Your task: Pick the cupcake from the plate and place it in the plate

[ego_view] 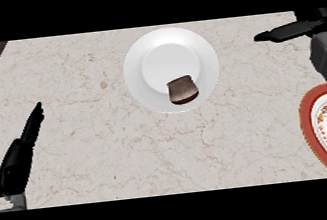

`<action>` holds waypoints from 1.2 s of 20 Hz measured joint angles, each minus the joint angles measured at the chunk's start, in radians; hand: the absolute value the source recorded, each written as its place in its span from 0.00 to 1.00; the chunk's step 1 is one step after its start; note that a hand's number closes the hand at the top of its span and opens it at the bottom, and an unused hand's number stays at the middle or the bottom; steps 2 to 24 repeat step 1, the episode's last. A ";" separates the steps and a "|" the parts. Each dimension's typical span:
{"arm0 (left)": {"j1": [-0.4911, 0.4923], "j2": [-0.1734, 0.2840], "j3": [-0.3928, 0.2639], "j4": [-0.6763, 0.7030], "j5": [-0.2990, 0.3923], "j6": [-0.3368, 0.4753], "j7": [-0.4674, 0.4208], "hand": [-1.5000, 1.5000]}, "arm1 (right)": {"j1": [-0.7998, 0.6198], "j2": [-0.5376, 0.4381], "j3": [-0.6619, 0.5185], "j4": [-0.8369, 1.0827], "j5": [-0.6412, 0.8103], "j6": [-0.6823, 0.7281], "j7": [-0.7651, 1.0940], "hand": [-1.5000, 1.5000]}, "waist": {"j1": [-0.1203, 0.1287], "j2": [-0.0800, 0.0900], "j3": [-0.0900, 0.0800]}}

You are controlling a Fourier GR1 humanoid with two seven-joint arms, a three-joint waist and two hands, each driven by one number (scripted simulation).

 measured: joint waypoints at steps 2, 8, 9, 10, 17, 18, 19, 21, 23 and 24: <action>0.000 0.001 0.003 0.007 -0.001 0.000 -0.006 0.50 | 0.005 -0.010 0.000 0.005 0.001 0.012 -0.010 0.00 | -0.001 -0.001 0.000; 0.000 0.001 0.003 0.007 -0.001 0.000 -0.006 0.50 | 0.005 -0.010 0.000 0.005 0.001 0.012 -0.010 0.00 | -0.001 -0.001 0.000; 0.000 0.001 0.003 0.007 -0.001 0.000 -0.006 0.50 | 0.005 -0.010 0.000 0.005 0.001 0.012 -0.010 0.00 | -0.001 -0.001 0.000; 0.000 0.001 0.003 0.007 -0.001 0.000 -0.006 0.50 | 0.005 -0.010 0.000 0.005 0.001 0.012 -0.010 0.00 | -0.001 -0.001 0.000; 0.000 0.001 0.003 0.007 -0.001 0.000 -0.006 0.50 | 0.005 -0.010 0.000 0.005 0.001 0.012 -0.010 0.00 | -0.001 -0.001 0.000; 0.000 0.001 0.003 0.007 -0.001 0.000 -0.006 0.50 | 0.005 -0.010 0.000 0.005 0.001 0.012 -0.010 0.00 | -0.001 -0.001 0.000; 0.000 0.001 0.003 0.007 -0.001 0.000 -0.006 0.50 | 0.005 -0.010 0.000 0.005 0.001 0.012 -0.010 0.00 | -0.001 -0.001 0.000; 0.000 0.001 0.003 0.007 -0.001 0.000 -0.006 0.50 | 0.005 -0.010 0.000 0.005 0.001 0.012 -0.010 0.00 | -0.001 -0.001 0.000; 0.000 0.001 0.003 0.007 -0.001 0.000 -0.006 0.50 | 0.005 -0.010 0.000 0.005 0.001 0.012 -0.010 0.00 | -0.001 -0.001 0.000; 0.000 0.001 0.003 0.007 -0.001 0.000 -0.006 0.50 | 0.005 -0.010 0.000 0.005 0.001 0.012 -0.010 0.00 | -0.001 -0.001 0.000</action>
